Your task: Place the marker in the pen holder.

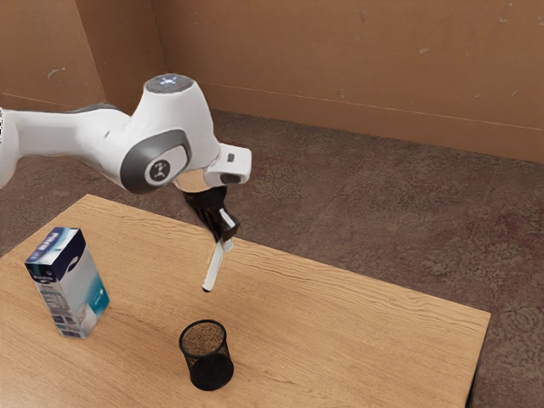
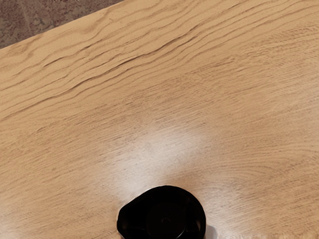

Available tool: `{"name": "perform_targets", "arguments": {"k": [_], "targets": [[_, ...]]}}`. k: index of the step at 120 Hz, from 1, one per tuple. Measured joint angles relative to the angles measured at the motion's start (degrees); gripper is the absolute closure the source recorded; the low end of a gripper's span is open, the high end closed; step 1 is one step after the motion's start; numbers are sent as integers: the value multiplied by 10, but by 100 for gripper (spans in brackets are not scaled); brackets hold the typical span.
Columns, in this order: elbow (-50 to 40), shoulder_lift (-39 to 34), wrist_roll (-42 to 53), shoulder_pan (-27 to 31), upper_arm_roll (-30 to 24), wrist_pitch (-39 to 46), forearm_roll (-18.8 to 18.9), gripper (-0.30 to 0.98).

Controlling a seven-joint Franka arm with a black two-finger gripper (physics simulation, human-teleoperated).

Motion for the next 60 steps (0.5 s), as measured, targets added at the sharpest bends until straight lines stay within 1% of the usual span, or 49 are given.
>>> {"name": "perform_targets", "arguments": {"k": [10, 16, 39, 60], "targets": [[-13, -4, -11, -39, -11, -1, 1, 78], [-16, -5, -17, -50, -13, -1, 1, 78], [-32, -13, -38, -19, -14, -5, 5, 77], [-56, -26, -55, -22, -15, -7, 7, 77]]}}
